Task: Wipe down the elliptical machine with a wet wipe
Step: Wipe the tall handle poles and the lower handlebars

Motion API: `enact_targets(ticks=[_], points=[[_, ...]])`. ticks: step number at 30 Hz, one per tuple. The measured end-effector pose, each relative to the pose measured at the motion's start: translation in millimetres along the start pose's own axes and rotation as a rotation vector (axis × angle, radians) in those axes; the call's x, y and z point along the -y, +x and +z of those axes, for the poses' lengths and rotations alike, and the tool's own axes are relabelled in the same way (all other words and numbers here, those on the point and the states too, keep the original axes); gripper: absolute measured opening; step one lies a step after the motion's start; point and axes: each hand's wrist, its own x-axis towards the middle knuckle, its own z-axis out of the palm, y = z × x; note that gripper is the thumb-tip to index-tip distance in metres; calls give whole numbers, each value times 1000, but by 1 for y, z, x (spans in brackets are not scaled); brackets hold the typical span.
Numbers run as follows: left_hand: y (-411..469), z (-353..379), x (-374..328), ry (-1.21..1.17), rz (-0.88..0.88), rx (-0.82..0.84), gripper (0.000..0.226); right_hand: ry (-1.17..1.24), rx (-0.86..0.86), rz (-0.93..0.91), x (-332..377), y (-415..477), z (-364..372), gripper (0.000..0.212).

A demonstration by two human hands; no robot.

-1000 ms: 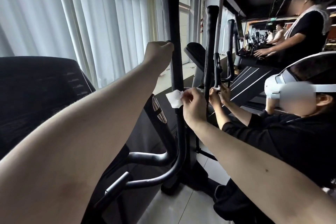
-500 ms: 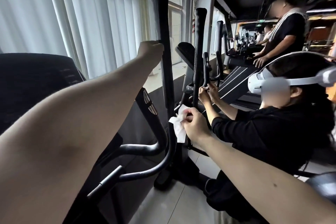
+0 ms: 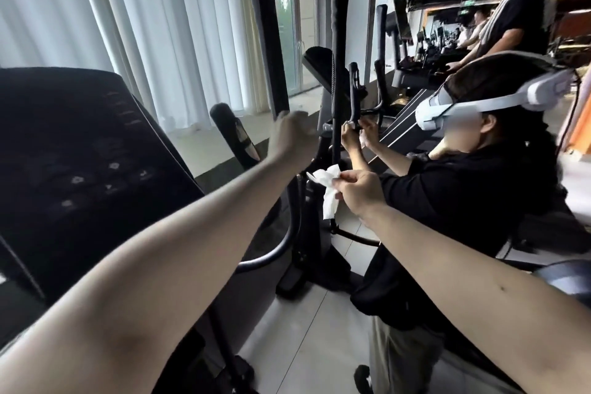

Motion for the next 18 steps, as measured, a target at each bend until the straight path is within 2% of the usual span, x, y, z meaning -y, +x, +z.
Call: enact_targets(ticks=[3,11,13,15,18], points=[[-43,29,30,66,31,65,33,66,7,29,-9,-5,-1,17],[-107,79,95,-34,-129,84,35,109,19,97,-37,-16,7,13],[-112,84,103,-79,-145,100,33,140,49,97,-44,-18,10,22],[-115,89,109,-155,-155,112,22,135,59,92,-52,-18,15,33],[-113,96,121,-232,-204,57,8,163,20,141,-62,-14,25,15]])
